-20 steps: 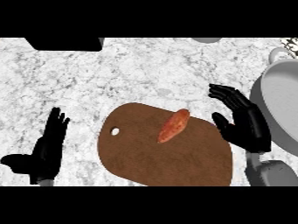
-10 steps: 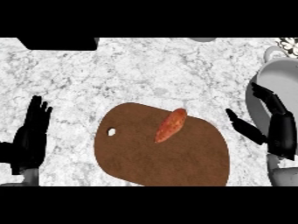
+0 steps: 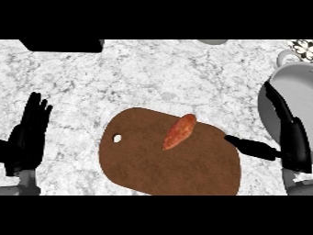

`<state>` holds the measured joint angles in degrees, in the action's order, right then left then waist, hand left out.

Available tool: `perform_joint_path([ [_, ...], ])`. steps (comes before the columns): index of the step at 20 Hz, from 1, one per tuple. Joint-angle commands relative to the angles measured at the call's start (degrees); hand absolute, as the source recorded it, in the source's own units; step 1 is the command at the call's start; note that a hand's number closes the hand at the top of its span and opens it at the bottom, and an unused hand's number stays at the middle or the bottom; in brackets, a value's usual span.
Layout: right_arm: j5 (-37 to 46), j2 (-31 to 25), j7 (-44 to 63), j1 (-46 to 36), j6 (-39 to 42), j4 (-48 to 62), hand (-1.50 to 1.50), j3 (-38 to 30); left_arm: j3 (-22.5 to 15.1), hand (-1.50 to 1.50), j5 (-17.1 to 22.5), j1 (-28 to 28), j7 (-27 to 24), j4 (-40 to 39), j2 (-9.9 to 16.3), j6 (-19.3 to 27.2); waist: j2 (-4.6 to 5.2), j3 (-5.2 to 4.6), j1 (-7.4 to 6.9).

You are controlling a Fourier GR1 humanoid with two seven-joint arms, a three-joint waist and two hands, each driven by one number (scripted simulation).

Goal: Pick the sweet potato from the cutting board and place it in the pot

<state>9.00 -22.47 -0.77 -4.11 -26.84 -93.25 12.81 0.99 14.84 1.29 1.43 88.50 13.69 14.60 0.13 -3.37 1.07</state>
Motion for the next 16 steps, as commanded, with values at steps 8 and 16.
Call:
perform_joint_path([
  [8, 4.56, -9.47, 30.38, -7.75, 20.31, -5.29, -1.50, 12.58, -0.84, 0.00, -5.35, 6.78, 3.76, 2.49, 1.58, -2.58, -0.32, 2.97, -1.54],
  [16, 2.28, -4.44, 50.54, -18.97, 27.96, -8.09, -1.50, 15.49, 0.90, 0.00, -7.84, 8.49, 6.32, 2.50, -0.35, -3.77, -0.35, 3.16, -1.91],
])
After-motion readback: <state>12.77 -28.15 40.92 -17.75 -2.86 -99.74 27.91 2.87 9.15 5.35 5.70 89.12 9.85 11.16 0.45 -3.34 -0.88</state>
